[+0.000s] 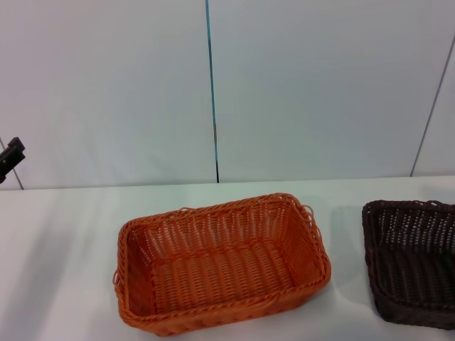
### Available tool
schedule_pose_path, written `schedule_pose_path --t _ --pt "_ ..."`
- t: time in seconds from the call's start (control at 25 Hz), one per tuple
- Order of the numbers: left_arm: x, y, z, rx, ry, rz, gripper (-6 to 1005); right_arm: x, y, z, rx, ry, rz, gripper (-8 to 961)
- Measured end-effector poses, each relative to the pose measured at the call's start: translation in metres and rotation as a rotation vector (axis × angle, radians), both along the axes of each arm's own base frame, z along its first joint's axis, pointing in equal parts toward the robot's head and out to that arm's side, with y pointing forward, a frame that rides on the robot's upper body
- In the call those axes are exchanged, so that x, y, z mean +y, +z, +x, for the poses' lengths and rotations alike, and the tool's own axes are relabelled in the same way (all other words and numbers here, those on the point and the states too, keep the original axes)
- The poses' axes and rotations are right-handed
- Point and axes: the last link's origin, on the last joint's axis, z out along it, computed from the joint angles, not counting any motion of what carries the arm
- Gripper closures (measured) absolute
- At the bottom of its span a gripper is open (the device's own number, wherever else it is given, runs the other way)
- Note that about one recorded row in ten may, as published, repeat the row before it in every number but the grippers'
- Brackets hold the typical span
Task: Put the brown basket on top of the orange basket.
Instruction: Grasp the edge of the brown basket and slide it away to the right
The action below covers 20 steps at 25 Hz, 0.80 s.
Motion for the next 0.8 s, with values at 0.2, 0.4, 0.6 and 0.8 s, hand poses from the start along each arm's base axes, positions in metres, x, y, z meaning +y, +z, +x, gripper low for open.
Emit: schedule_pose_path --t 0.2,0.4,0.6,0.8 --pt "0.0 -0.001 0.002 0.006 -0.005 -0.005 64 0.014 -0.008 -0.007 -0.011 0.039 -0.015 73" --pt "0.001 0.0 0.002 0.009 -0.007 -0.006 64 0.016 -0.014 -0.007 -0.011 0.045 -0.025 73" --pt "0.001 0.001 0.003 0.028 -0.011 -0.01 64 0.011 -0.016 -0.006 -0.01 -0.016 -0.072 74" --pt "0.004 0.0 0.006 0.046 -0.016 -0.02 64 0.013 -0.015 -0.003 -0.015 -0.078 -0.113 74"
